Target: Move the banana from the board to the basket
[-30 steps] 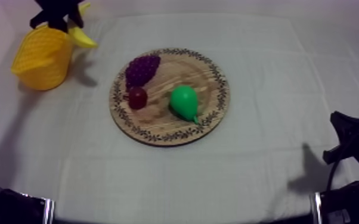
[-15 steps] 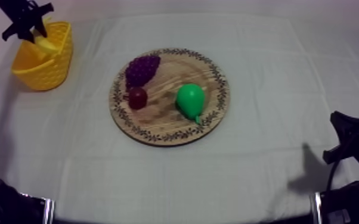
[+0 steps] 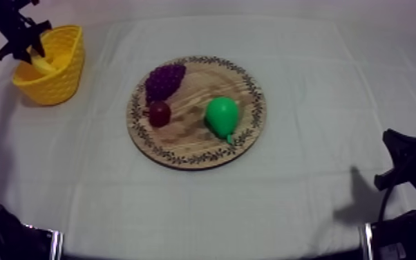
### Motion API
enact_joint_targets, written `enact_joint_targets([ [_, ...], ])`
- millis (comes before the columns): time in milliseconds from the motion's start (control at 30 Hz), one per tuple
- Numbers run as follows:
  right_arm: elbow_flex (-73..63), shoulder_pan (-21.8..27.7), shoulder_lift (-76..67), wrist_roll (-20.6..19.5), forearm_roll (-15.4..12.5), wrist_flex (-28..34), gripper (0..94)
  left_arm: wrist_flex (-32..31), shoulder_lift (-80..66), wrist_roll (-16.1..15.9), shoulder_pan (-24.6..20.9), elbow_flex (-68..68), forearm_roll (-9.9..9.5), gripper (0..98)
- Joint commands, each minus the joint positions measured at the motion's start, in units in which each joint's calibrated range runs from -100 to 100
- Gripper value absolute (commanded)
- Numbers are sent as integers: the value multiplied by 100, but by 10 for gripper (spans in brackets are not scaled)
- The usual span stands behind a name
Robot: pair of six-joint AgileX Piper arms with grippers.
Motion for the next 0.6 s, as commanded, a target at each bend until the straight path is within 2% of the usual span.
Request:
enact_joint_targets([
  [0,4,-1,-1,-1,0,0,4,-111,2,-36,-19,89,38,417],
  [200,4,-1,-1,-1,0,0,4,-198,-101,-36,-23,297,85,533],
  [300,4,-1,-1,-1,0,0,4,-266,-180,-47,-16,441,102,554],
  [400,4,-1,-1,-1,0,0,4,-430,-321,-101,-27,686,144,530],
  [567,4,-1,-1,1,0,0,4,-726,-780,-192,-31,1231,183,416],
])
